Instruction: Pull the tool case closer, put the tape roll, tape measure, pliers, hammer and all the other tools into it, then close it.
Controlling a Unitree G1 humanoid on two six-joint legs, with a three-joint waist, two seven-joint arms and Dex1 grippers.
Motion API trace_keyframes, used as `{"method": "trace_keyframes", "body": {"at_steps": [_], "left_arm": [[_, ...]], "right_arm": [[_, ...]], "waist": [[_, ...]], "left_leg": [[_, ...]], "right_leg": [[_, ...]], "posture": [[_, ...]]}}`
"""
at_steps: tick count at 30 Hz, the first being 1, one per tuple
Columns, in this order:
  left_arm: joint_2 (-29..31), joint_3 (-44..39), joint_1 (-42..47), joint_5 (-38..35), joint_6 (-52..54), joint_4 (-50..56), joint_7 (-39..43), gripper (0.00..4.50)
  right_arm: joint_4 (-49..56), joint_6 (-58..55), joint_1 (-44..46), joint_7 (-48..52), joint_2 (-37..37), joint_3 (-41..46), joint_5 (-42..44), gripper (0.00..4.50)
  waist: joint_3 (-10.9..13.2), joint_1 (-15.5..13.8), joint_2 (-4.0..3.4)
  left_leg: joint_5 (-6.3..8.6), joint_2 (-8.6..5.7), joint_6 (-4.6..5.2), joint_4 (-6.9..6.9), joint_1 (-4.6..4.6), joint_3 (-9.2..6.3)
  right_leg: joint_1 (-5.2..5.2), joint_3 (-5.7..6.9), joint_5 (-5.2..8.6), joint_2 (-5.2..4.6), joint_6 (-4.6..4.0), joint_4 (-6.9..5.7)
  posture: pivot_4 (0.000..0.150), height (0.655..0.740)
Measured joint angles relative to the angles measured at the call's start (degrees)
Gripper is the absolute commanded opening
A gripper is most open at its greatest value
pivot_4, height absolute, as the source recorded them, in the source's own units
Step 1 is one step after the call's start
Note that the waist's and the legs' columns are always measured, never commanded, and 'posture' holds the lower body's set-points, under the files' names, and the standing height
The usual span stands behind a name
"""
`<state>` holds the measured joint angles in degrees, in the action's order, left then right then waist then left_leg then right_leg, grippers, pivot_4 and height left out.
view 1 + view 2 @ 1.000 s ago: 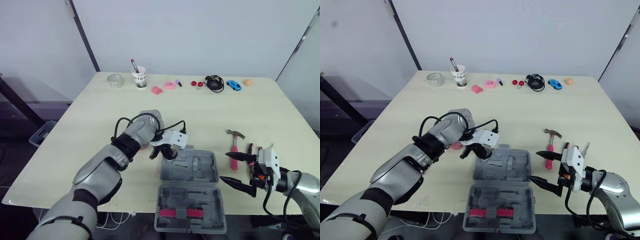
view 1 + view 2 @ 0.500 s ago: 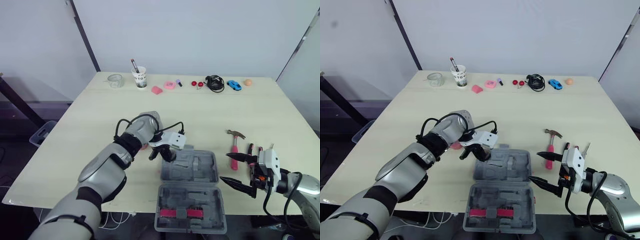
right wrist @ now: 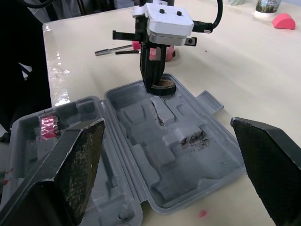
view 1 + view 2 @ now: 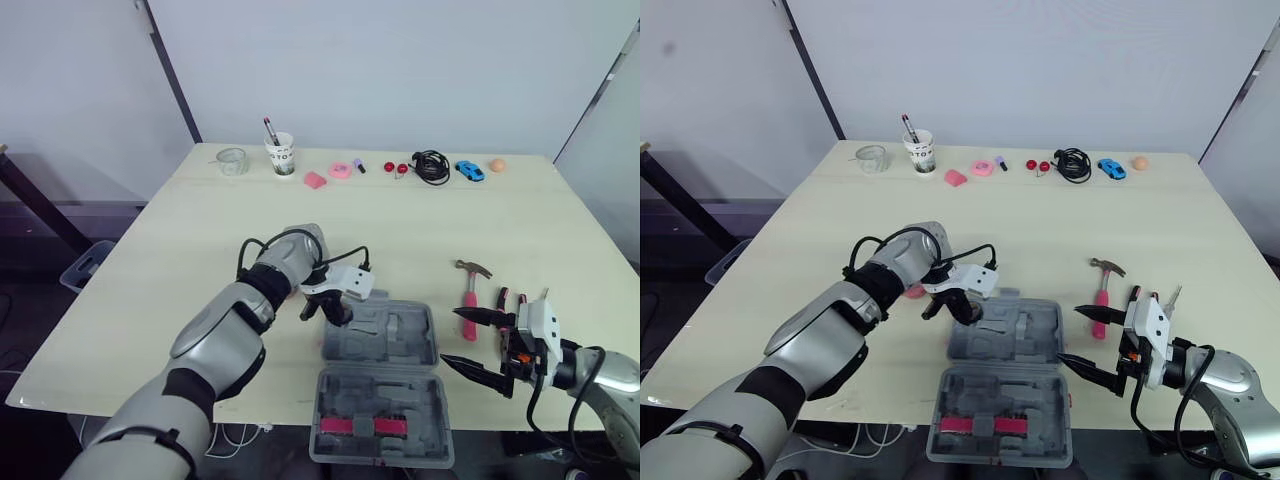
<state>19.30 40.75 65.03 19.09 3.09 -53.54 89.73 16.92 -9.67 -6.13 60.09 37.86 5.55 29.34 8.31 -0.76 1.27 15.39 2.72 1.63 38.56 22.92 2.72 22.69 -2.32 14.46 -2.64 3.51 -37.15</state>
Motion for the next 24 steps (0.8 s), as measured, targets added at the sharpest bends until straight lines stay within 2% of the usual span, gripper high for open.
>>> {"method": "trace_keyframes", "body": {"at_steps": [3,7,8,9,11,12,18,24], "left_arm": [[-0.18,-0.16,0.0,0.02,-0.52,-0.17,0.0,0.89],[-0.61,-0.27,0.5,0.02,-0.96,-0.17,0.04,2.91],[-0.6,-0.28,0.54,0.02,-0.96,-0.16,0.04,2.91],[-0.55,-0.29,0.59,0.03,-0.96,-0.07,0.05,3.39],[-0.49,-0.29,0.59,0.02,-0.96,0.06,0.08,3.96],[-0.38,-0.29,0.59,0.0,-0.9,0.44,0.15,4.42],[1.07,-0.26,0.81,-0.14,0.14,3.18,0.15,4.48],[4.42,0.76,1.15,-4.24,2.65,9.96,0.18,4.48]], "right_arm": [[0.03,0.0,-0.28,-0.15,0.0,0.0,0.0,4.5],[0.03,0.0,-0.27,-0.38,0.04,0.0,0.0,4.5],[0.03,0.0,-0.27,-0.38,0.05,0.0,0.0,4.5],[0.03,0.0,-0.27,-0.37,0.1,0.0,0.0,4.5],[0.03,0.0,-0.26,-0.36,0.14,0.0,0.0,4.5],[0.02,0.0,-0.21,-0.32,0.17,0.0,0.0,4.5],[-0.11,0.0,0.7,0.02,0.21,0.0,-0.05,4.5],[-0.89,0.09,1.51,0.15,0.16,-0.05,-0.51,4.5]], "waist": [[0.0,-0.01,0.0],[0.0,0.04,0.0],[0.0,0.04,0.0],[0.0,0.05,0.0],[0.0,0.05,0.0],[0.0,0.05,0.0],[0.0,0.03,0.0],[0.01,0.06,0.01]], "left_leg": [[0.0,0.0,0.0,0.0,0.01,0.0],[0.0,0.0,0.0,0.0,0.0,-0.01],[0.0,0.0,0.0,0.0,0.0,-0.01],[0.0,0.0,0.0,0.0,0.0,-0.01],[0.0,0.0,0.0,0.0,0.0,-0.01],[0.0,0.0,0.0,0.0,0.0,-0.01],[0.0,0.0,0.0,0.0,0.01,-0.02],[0.0,0.0,0.0,0.0,0.01,-0.02]], "right_leg": [[0.0,0.0,0.0,0.0,0.0,0.0],[0.0,0.0,0.0,0.0,0.0,0.0],[0.0,0.0,0.0,0.0,0.0,0.0],[0.0,0.0,0.0,0.0,0.0,0.0],[0.0,0.0,0.0,0.0,0.0,-0.01],[0.0,0.0,0.0,0.0,0.0,-0.01],[0.0,0.0,0.0,0.0,0.0,0.0],[0.0,0.0,0.0,0.0,0.0,-0.01]], "posture": [[0.15,0.74],[0.15,0.74],[0.15,0.74],[0.15,0.74],[0.15,0.74],[0.15,0.74],[0.15,0.74],[0.15,0.74]]}}
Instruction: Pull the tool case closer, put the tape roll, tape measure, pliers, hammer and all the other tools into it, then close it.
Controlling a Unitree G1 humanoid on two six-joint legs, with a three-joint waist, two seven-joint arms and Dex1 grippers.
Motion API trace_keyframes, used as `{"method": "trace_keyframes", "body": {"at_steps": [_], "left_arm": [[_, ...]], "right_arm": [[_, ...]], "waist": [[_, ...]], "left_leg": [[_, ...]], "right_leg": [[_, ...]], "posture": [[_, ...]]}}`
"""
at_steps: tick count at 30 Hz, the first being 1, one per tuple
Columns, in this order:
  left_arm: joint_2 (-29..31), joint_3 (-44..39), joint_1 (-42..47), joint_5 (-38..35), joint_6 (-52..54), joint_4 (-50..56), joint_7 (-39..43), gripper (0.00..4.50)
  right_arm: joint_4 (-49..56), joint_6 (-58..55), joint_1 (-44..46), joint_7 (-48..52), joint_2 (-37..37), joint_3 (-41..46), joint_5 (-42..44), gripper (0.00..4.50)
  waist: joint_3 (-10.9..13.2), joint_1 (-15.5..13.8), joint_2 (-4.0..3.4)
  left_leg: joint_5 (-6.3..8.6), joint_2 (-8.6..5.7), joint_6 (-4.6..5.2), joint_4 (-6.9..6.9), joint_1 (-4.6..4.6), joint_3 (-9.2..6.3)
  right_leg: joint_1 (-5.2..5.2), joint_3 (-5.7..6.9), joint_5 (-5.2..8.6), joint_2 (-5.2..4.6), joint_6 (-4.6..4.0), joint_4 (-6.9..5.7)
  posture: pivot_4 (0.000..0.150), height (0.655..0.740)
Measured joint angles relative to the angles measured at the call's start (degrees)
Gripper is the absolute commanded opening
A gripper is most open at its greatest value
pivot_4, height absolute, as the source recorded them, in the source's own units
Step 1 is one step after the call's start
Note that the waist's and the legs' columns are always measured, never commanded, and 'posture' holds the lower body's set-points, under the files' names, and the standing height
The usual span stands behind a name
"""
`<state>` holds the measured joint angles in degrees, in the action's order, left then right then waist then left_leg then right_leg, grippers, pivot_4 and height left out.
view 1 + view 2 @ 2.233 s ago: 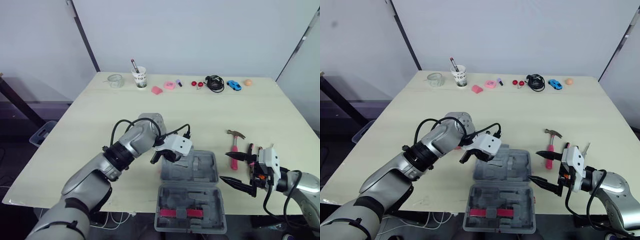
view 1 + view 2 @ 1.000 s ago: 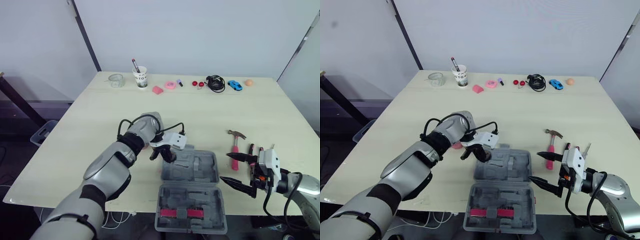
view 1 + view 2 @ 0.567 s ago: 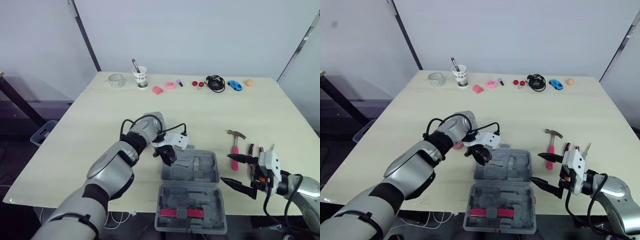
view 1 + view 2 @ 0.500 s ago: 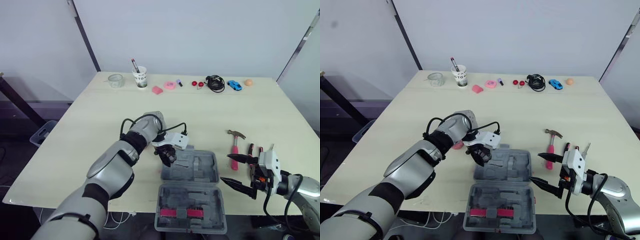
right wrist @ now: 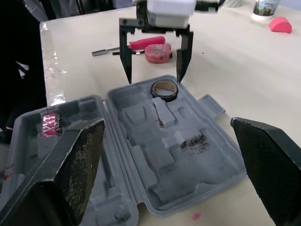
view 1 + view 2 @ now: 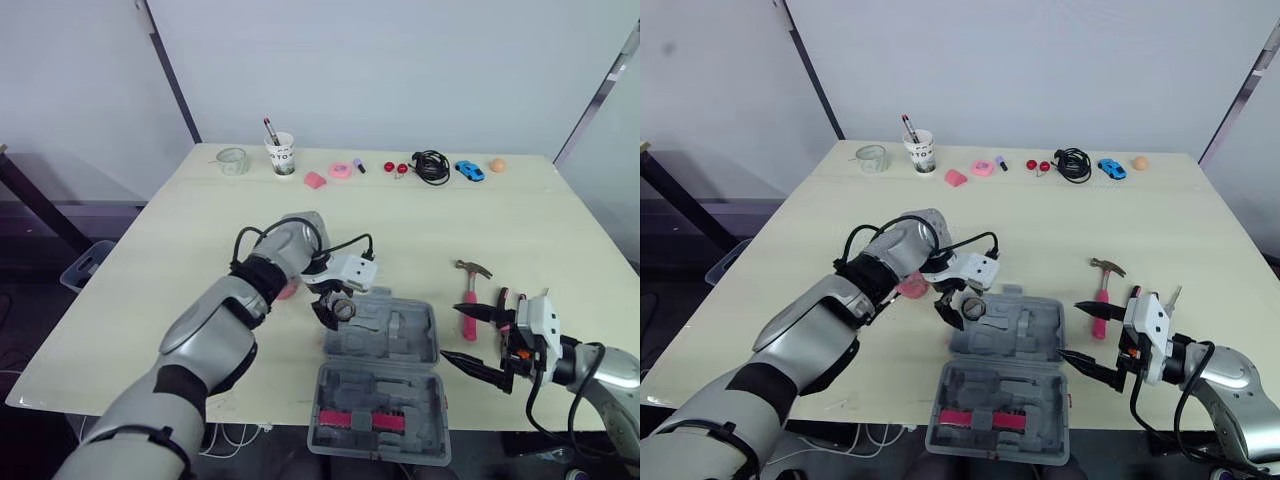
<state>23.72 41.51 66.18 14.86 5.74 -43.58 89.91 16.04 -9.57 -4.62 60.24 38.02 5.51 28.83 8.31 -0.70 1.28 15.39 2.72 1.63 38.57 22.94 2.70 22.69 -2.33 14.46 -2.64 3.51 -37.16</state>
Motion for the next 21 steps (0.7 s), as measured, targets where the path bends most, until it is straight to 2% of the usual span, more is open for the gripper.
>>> {"method": "trace_keyframes", "body": {"at_steps": [7,14,17,21], "left_arm": [[3.25,-3.53,-2.44,-7.44,2.68,7.12,0.06,4.48],[2.83,-14.82,-11.77,-15.77,-1.39,7.14,-1.38,4.48],[1.9,-19.22,-15.21,-18.59,-3.28,6.27,-2.94,3.63],[1.49,-21.59,-17.17,-20.12,-3.46,5.95,-3.18,2.07]], "right_arm": [[-0.76,1.13,0.07,-0.31,-0.93,-0.06,-0.66,4.5],[-0.77,1.55,-0.08,-1.28,-1.95,-0.1,-1.35,4.5],[-0.75,1.59,-0.11,-1.69,-2.17,-0.09,-1.5,4.5],[-0.76,1.63,-0.1,-1.8,-2.18,-0.09,-1.63,4.5]], "waist": [[-0.01,0.01,-0.01],[-0.01,0.02,-0.01],[-0.01,-0.02,-0.02],[-0.01,-0.04,-0.02]], "left_leg": [[0.0,0.01,0.0,0.0,-0.02,0.01],[0.0,0.01,0.0,0.03,-0.04,0.02],[0.0,0.01,0.0,0.05,-0.04,0.02],[0.0,0.01,0.0,0.06,-0.04,0.02]], "right_leg": [[0.0,0.0,0.0,0.0,0.0,-0.02],[0.0,0.0,0.0,0.0,0.0,-0.09],[0.0,0.0,0.0,0.0,0.0,-0.1],[0.0,0.0,0.0,0.0,0.0,-0.11]], "posture": [[0.15,0.74],[0.15,0.74],[0.15,0.74],[0.15,0.74]]}}
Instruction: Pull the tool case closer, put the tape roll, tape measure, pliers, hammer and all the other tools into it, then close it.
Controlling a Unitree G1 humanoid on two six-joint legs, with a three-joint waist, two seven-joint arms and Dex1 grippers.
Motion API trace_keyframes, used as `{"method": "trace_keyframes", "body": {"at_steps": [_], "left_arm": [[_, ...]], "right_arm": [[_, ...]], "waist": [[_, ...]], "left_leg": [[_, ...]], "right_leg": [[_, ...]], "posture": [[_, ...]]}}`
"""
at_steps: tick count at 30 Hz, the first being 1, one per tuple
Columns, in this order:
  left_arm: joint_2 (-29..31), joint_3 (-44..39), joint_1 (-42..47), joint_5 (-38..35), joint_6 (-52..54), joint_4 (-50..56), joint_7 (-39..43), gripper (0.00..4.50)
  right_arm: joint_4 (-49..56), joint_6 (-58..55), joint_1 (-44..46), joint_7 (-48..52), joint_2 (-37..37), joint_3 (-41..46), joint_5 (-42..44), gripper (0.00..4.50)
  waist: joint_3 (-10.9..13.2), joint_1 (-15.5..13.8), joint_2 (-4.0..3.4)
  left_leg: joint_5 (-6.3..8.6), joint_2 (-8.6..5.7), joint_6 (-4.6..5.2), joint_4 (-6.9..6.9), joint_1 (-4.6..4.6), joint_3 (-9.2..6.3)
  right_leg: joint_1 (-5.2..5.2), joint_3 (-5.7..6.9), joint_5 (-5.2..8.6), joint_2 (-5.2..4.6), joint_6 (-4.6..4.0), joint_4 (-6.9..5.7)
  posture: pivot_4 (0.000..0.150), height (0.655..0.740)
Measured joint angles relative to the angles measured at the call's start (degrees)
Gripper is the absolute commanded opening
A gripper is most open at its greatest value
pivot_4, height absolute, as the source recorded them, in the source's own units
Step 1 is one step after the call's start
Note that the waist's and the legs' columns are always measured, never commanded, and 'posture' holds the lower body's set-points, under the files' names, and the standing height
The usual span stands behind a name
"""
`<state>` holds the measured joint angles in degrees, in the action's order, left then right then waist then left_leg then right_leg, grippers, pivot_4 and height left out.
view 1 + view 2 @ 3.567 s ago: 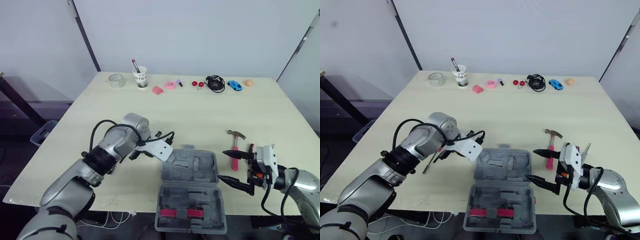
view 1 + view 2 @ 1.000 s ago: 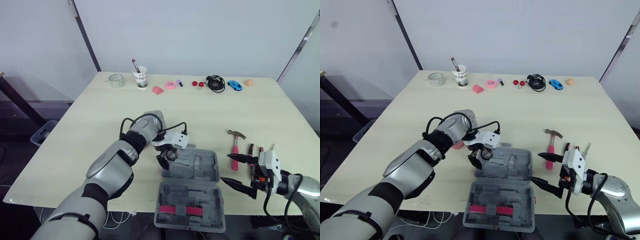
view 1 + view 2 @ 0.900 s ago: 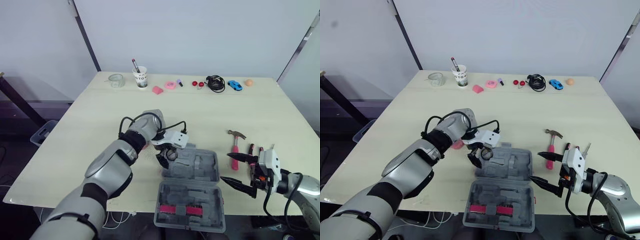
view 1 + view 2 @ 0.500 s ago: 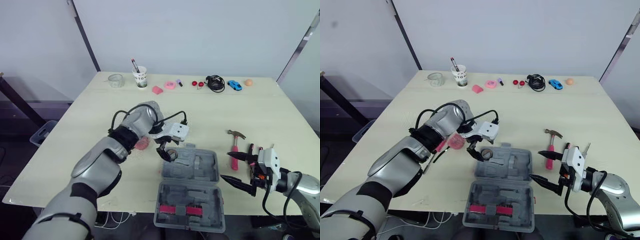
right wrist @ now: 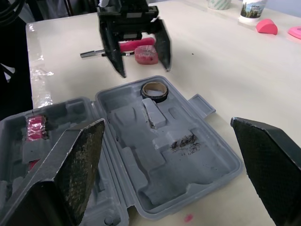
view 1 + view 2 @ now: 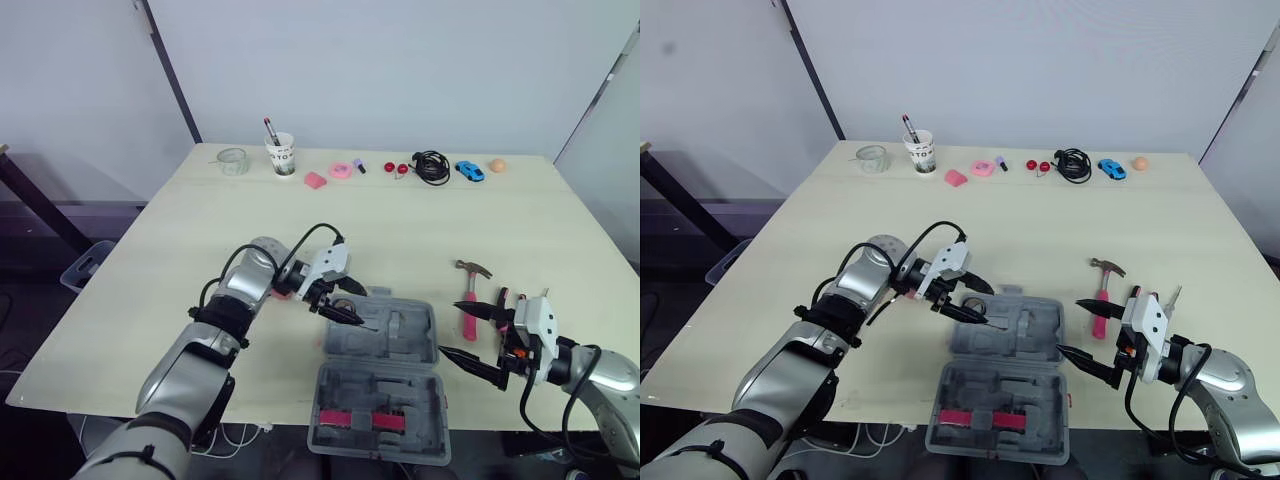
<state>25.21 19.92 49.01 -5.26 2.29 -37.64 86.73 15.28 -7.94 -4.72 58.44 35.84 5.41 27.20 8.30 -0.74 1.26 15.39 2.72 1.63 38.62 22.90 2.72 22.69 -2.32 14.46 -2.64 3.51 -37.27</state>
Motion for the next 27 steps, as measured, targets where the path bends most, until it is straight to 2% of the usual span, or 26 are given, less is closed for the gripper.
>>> {"method": "trace_keyframes", "body": {"at_steps": [5,8,10,27], "left_arm": [[-0.09,-3.66,-0.56,-1.19,-1.73,-3.67,-1.5,2.07],[0.0,-4.28,-0.56,-1.21,-2.32,-6.74,-1.42,1.29],[0.02,-4.36,-0.56,-1.08,-3.37,-8.33,-1.45,0.34],[-3.57,-8.66,-0.5,-0.68,-14.99,-19.52,-4.02,0.34]], "right_arm": [[0.0,0.14,0.03,-0.31,-0.26,0.0,-0.12,4.5],[0.0,0.63,0.03,-0.54,-0.62,-0.05,-0.25,4.5],[0.0,0.68,0.05,-0.76,-0.74,-0.12,-0.27,4.5],[-0.31,2.1,0.82,-2.17,-2.38,-0.56,-1.8,4.5]], "waist": [[0.0,0.06,0.0],[0.0,0.06,0.0],[0.0,0.06,0.0],[0.0,0.05,0.0]], "left_leg": [[0.0,0.0,0.0,0.0,-0.01,0.0],[0.0,0.0,0.0,0.0,-0.01,0.0],[0.0,0.0,0.0,0.0,-0.01,0.0],[0.0,-0.01,0.0,0.0,-0.02,0.01]], "right_leg": [[0.0,0.0,0.0,0.0,0.0,-0.02],[0.0,0.0,0.0,0.0,0.0,-0.03],[0.0,0.0,0.0,0.0,0.0,-0.03],[0.0,0.0,0.0,0.0,0.0,-0.04]], "posture": [[0.15,0.74],[0.15,0.74],[0.15,0.74],[0.15,0.74]]}}
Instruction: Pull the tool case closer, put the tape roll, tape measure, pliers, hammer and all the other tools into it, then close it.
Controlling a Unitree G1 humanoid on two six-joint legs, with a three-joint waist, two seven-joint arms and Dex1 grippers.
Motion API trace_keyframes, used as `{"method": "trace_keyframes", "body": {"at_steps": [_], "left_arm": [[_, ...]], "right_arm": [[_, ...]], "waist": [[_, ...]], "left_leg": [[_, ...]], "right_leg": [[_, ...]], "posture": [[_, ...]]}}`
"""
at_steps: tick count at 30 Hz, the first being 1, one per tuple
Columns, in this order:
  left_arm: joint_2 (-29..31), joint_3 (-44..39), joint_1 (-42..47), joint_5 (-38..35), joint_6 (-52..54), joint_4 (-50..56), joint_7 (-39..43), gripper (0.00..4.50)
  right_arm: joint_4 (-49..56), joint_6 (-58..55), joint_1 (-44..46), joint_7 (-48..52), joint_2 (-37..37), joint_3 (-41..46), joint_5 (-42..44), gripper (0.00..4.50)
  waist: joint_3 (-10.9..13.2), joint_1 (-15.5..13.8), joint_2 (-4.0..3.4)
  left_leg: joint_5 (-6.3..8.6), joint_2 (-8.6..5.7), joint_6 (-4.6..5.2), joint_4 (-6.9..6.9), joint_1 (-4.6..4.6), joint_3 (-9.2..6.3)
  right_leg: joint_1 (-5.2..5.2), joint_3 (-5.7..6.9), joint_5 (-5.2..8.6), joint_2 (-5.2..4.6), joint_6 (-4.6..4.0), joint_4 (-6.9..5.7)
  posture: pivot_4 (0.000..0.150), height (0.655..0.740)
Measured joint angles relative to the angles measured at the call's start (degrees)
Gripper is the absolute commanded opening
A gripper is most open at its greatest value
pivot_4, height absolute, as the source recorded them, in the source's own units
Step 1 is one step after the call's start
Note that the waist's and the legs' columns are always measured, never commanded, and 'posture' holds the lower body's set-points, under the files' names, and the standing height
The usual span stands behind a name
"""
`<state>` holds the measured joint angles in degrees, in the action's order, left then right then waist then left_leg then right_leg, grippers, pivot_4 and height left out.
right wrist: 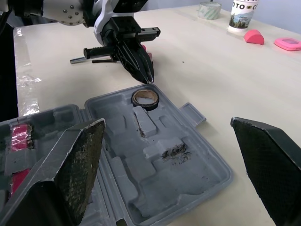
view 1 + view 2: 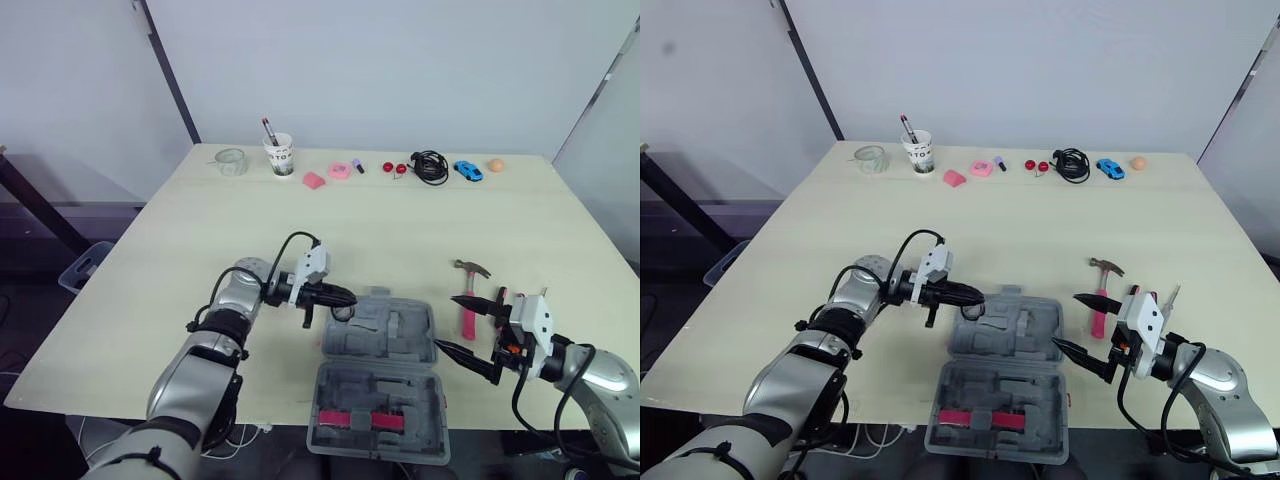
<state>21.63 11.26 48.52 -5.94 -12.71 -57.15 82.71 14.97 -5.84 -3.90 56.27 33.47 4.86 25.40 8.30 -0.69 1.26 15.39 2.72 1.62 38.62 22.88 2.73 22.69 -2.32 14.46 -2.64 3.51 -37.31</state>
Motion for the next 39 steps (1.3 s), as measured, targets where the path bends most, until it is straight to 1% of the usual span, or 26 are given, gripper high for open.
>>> {"method": "trace_keyframes", "body": {"at_steps": [2,5,8,9,12,13,18,22,27,31,34,36,39], "left_arm": [[-0.3,-0.02,0.0,0.16,-1.05,-0.68,-0.13,0.34],[-1.24,-1.03,-0.06,0.18,-5.38,-2.64,-0.28,0.34],[-1.38,-1.49,-0.06,0.2,-6.49,-3.04,-0.34,0.34],[-1.36,-1.68,-0.06,0.51,-8.51,-4.08,-0.69,0.34],[-1.35,-1.68,-0.2,1.73,-9.3,-5.02,-1.51,0.34],[-1.11,-1.14,-0.21,3.94,-10.0,-6.71,-2.6,0.34],[-1.06,0.51,-0.33,7.89,-10.42,-9.4,-5.74,0.34],[-1.08,0.82,0.23,9.55,-10.82,-9.63,-8.0,0.34],[-1.13,0.49,0.24,10.18,-10.8,-9.75,-8.15,0.34],[-1.31,-0.94,-0.2,8.72,-10.12,-9.7,-6.85,0.34],[-1.38,-3.52,-1.16,5.69,-8.37,-8.68,-4.1,0.34],[-1.15,-5.38,-1.62,3.21,-7.07,-6.36,-2.21,0.34],[0.14,-8.58,-3.18,-1.15,-4.81,-0.23,-0.13,0.34]], "right_arm": [[0.0,0.01,0.0,-0.04,-0.03,0.0,-0.13,4.5],[-0.01,0.11,0.04,-0.4,-0.35,-0.21,-0.26,4.5],[-0.01,0.2,0.04,-0.42,-0.49,-0.41,-0.3,4.5],[-0.02,0.24,0.04,-0.46,-0.65,-0.46,-0.49,4.5],[-0.05,0.29,0.07,-0.46,-0.69,-0.47,-0.58,4.5],[-0.2,0.37,0.5,-0.47,-0.81,-0.53,-0.67,4.5],[-0.3,0.72,0.52,-0.44,-0.94,-0.64,-0.7,4.5],[-0.36,0.97,0.62,-0.44,-0.99,-0.65,-0.7,4.5],[-1.48,1.19,1.06,-0.44,-1.22,-1.12,-0.73,4.5],[-2.13,1.41,1.5,-0.38,-1.56,-1.79,-0.73,4.5],[-2.54,1.88,1.95,-0.48,-1.65,-1.81,-0.73,4.5],[-2.63,2.09,2.09,-1.2,-2.22,-1.73,-0.72,4.5],[-3.7,2.29,2.5,-3.29,-2.71,-1.04,-0.72,4.5]], "waist": [[0.0,0.0,0.0],[0.0,0.0,0.0],[0.0,0.01,0.0],[0.0,0.04,0.0],[0.0,0.01,0.0],[0.0,0.01,0.0],[0.0,0.0,0.02],[-0.08,0.01,0.02],[-0.09,0.02,0.02],[-0.09,0.04,0.03],[-0.06,0.04,0.06],[-0.06,0.05,0.06],[-0.06,0.06,0.06]], "left_leg": [[0.0,0.0,0.0,0.0,0.0,0.0],[0.0,0.0,0.0,0.0,0.0,0.0],[0.0,0.0,0.0,0.0,0.0,-0.01],[0.0,0.0,0.0,0.0,0.0,0.0],[0.0,0.0,0.0,0.0,0.0,0.0],[0.0,0.0,0.0,0.0,0.0,0.0],[0.0,0.0,0.0,0.0,0.0,-0.01],[0.0,0.0,0.0,0.0,-0.1,0.0],[0.0,0.0,0.0,0.03,-0.17,0.0],[0.0,0.0,0.0,0.03,-0.13,0.0],[0.0,0.0,0.0,0.03,-0.08,-0.01],[0.0,0.0,0.0,0.03,-0.07,-0.01],[0.0,0.0,0.0,0.03,-0.08,0.0]], "right_leg": [[0.0,0.0,0.0,0.0,0.0,0.0],[0.0,0.0,0.0,0.0,0.0,0.0],[0.0,0.0,0.0,0.0,0.0,0.0],[0.0,0.0,0.0,0.0,0.0,0.0],[0.0,0.0,0.0,0.0,0.0,0.0],[0.0,0.0,0.0,0.0,0.0,0.0],[0.0,0.01,0.0,0.0,0.0,0.0],[-0.03,0.0,0.0,0.0,0.0,-0.09],[-0.03,-0.01,0.0,0.0,-0.01,-0.25],[-0.01,-0.02,0.0,0.0,-0.01,-0.25],[0.01,0.0,0.0,0.0,-0.01,-0.23],[0.01,0.0,0.0,0.0,-0.01,-0.22],[0.01,-0.01,0.0,-0.01,-0.01,-0.22]], "posture": [[0.15,0.74],[0.15,0.74],[0.15,0.74],[0.15,0.74],[0.15,0.74],[0.15,0.74],[0.15,0.74],[0.15,0.74],[0.15,0.74],[0.15,0.74],[0.15,0.74],[0.15,0.74],[0.15,0.74]]}}
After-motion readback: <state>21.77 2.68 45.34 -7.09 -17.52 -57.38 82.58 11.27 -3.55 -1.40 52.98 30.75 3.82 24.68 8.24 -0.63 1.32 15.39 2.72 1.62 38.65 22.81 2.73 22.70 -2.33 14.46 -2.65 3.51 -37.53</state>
